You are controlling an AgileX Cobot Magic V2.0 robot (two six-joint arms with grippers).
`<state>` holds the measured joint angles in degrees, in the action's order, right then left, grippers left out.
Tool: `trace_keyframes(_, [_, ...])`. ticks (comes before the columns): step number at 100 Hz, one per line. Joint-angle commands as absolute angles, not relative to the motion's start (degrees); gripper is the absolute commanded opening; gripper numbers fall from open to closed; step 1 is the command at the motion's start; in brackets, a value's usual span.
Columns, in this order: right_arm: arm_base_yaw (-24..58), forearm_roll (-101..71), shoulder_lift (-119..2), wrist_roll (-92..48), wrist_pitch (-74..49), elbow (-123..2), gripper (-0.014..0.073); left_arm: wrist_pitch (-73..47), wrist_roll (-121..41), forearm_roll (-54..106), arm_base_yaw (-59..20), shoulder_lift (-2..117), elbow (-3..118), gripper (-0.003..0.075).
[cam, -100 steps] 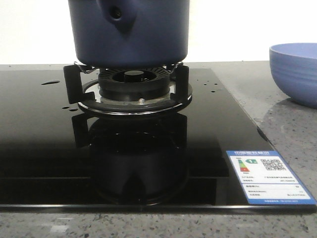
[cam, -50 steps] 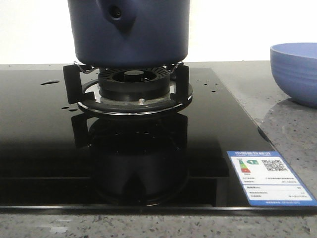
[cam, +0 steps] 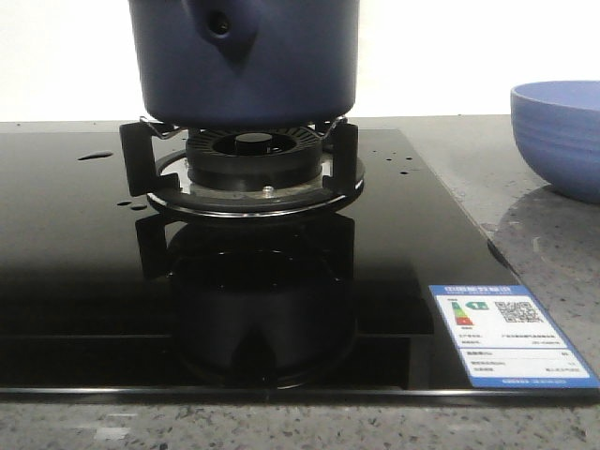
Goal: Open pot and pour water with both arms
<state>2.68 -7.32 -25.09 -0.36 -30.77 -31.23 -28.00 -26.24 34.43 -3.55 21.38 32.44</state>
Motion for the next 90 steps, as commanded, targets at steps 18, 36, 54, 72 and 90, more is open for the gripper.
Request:
trace_keyframes(18, [2.6,-9.4,-26.3,-3.3,-26.5,-34.7,0.0444,-25.7,-43.1,56.1,-6.6,28.6,36.4,0.0323])
trace_keyframes(36, [2.6,-9.4,-26.3,-3.3,-26.5,-34.7,0.0486,-28.5,-56.6,68.2,-8.3,35.9,38.3,0.0438])
trace_keyframes(54, [2.6,-9.4,-26.3,-3.4,-26.5,-34.7,0.0486,-30.0,-70.3,79.4,-10.6,44.4,41.0,0.0438])
trace_keyframes(72, [2.6,-9.4,-26.3,-3.5,-26.5,-34.7,0.0486,-30.1,-77.9,83.5,-14.4,54.0,45.8,0.0443])
trace_keyframes(90, [2.6,-9.4,-26.3,-3.6,-26.5,-34.7,0.0486,-29.8,-79.4,83.3,-17.3,63.2,52.3,0.0487])
